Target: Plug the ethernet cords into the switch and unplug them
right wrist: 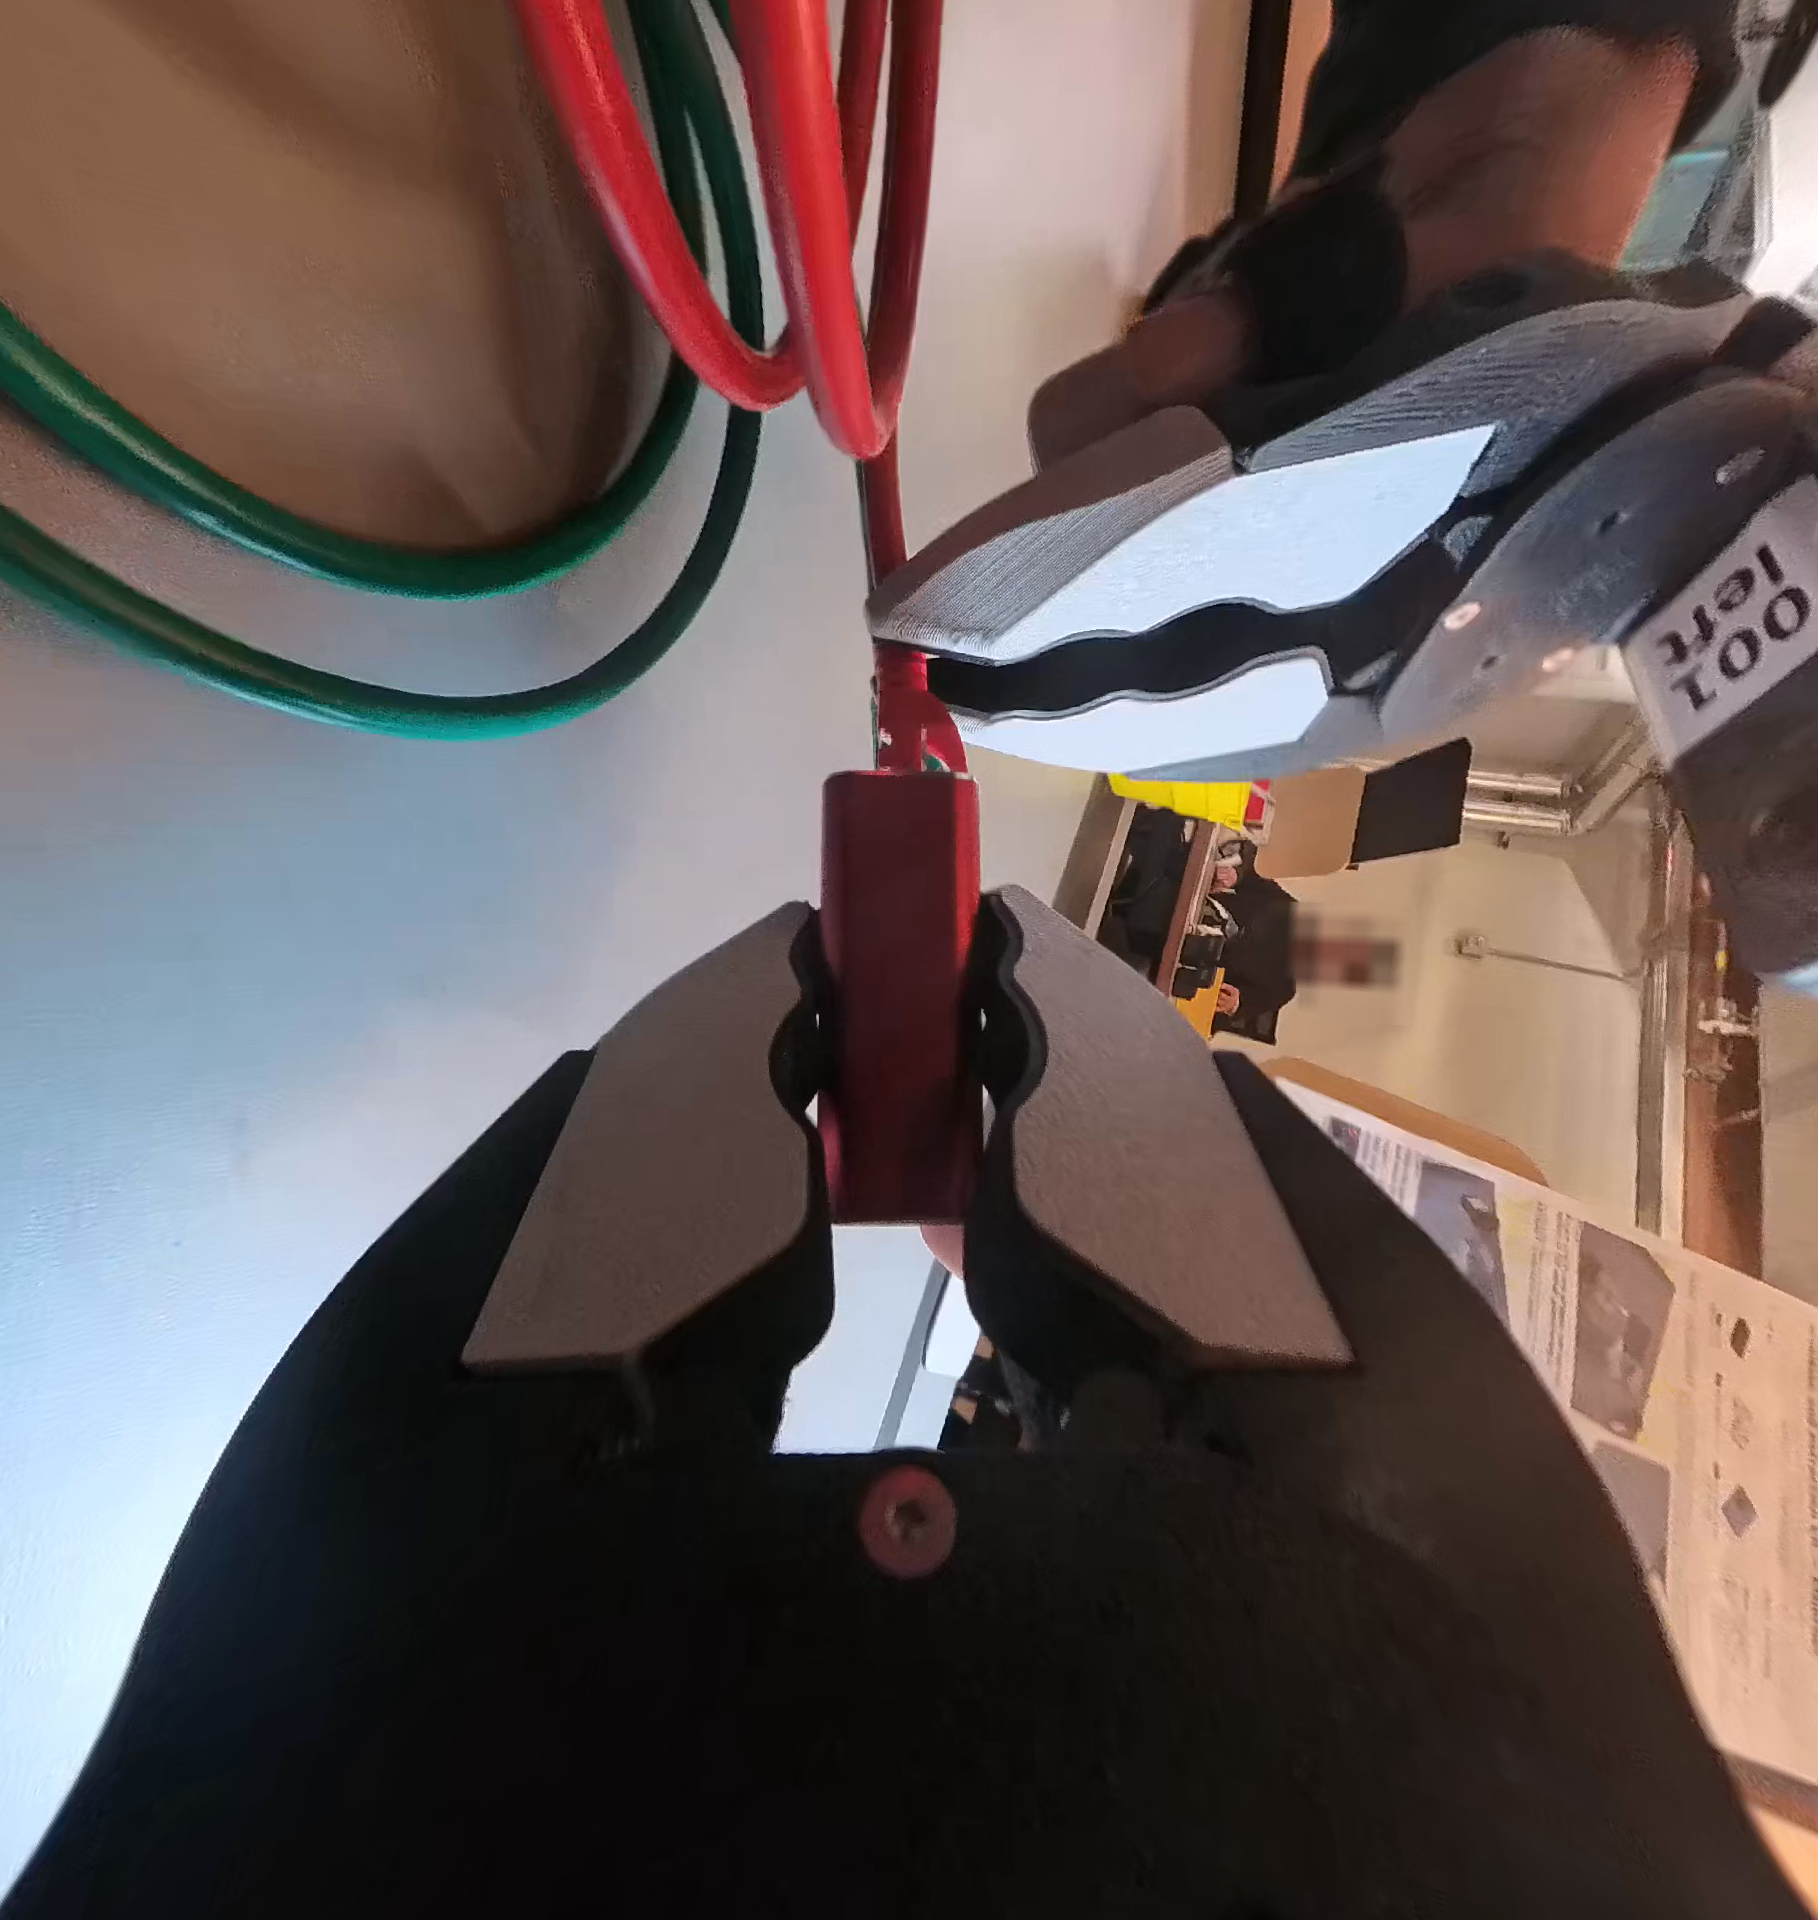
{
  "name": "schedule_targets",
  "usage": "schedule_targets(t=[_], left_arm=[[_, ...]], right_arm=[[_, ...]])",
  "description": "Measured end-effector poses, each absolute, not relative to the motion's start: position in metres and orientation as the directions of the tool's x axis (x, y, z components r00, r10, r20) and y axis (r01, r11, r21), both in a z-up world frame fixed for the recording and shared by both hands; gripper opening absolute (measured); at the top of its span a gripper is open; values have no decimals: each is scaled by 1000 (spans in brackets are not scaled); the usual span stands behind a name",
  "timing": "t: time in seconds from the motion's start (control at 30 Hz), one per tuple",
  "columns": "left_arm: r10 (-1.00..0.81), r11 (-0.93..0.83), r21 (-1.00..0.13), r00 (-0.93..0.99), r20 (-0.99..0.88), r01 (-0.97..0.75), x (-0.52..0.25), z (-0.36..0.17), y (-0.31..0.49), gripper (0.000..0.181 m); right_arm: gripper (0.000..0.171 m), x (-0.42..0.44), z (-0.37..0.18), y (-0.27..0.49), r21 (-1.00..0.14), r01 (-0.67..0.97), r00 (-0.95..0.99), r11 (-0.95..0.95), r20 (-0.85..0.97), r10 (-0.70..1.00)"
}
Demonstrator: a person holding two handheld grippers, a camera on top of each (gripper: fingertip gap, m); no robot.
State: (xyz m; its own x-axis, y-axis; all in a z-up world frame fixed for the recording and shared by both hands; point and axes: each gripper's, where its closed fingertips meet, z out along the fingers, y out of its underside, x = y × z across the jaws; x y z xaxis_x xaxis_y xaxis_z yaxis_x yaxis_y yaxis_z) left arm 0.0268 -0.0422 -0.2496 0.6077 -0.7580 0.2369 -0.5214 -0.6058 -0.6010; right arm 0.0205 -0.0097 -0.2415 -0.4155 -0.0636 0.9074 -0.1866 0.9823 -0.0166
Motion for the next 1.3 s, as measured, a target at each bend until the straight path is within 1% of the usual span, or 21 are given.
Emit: schedule_targets(t=[0.03,0.1,0.2,0.33,0.43,0.53,0.73,0.8,0.87,1.03,1.17,1.3], left_arm=[[-742,-619,-608,624,246,-497,25,-247,-40,10],[-706,-612,-638,687,174,-467,17,-243,-27,10],[-640,-579,-693,766,60,-429,6,-234,-11,11],[-558,-535,-714,823,-104,-452,-8,-231,-1,15],[-529,-514,-688,821,-217,-513,-17,-237,-5,17],[-521,-510,-649,803,-290,-565,-24,-245,-12,17],[-501,-495,-547,736,-455,-675,-36,-257,-15,8],[-498,-475,-508,696,-518,-718,-40,-258,-14,7],[-487,-443,-493,663,-569,-749,-40,-257,-13,7],[-497,-428,-481,644,-582,-765,-38,-255,-17,5],[-494,-426,-498,655,-572,-755,-36,-250,-19,5],[-474,-431,-541,692,-545,-722,-37,-244,-16,5]], right_arm=[[26,19,-239,-7,-12,-168,-406,986,912,-58],[26,14,-233,5,19,-115,-371,993,927,-60],[26,6,-223,21,-6,-54,-320,999,947,-12],[26,-3,-229,29,-41,-7,-332,999,943,36],[26,-9,-238,28,-92,7,-375,996,923,88],[26,-15,-243,27,-133,31,-421,991,897,134],[27,-21,-246,19,-231,69,-504,971,831,234],[27,-22,-247,18,-241,89,-521,967,816,251],[27,-22,-247,19,-262,100,-536,960,799,274],[26,-18,-247,11,-249,83,-582,965,774,250],[26,-18,-243,8,-227,79,-595,971,771,229],[26,-20,-235,13,-212,98,-584,972,779,229]])
